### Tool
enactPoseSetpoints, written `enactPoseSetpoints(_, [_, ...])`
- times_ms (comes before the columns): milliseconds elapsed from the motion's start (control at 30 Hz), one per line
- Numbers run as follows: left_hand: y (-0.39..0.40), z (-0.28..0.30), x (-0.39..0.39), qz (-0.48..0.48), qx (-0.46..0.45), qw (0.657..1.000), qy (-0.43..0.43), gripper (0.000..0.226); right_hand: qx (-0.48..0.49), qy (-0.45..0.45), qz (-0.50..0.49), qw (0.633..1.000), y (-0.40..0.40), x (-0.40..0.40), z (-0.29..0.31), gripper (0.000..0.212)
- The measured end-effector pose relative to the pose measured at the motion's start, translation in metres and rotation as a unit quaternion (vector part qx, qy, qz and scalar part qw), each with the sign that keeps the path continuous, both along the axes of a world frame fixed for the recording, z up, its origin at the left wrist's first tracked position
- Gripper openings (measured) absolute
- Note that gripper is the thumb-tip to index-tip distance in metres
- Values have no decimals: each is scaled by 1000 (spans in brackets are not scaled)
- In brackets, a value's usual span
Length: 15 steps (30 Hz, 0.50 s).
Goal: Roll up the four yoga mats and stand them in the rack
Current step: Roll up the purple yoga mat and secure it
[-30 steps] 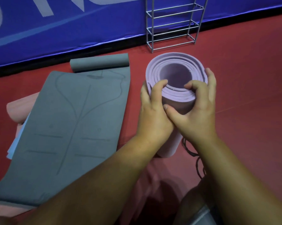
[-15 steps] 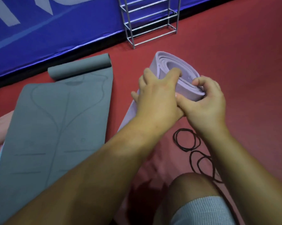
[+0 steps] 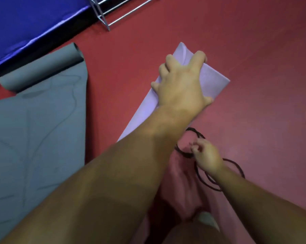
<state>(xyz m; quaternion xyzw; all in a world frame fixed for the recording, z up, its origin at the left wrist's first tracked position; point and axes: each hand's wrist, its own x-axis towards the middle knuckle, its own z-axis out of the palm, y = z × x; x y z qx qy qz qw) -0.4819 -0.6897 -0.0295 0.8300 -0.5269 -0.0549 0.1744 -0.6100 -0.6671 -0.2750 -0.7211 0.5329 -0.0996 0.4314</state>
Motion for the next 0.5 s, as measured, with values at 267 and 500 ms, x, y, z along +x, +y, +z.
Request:
enactPoseSetpoints(267, [-34,-46,-36,-41,40,998,-28,83,90,304,200,927,-9,-39,-83,45])
enactPoseSetpoints(500, [-31,-62,-54,-76,43,995,-47,83,30,366,160,916,1,-34,-88,44])
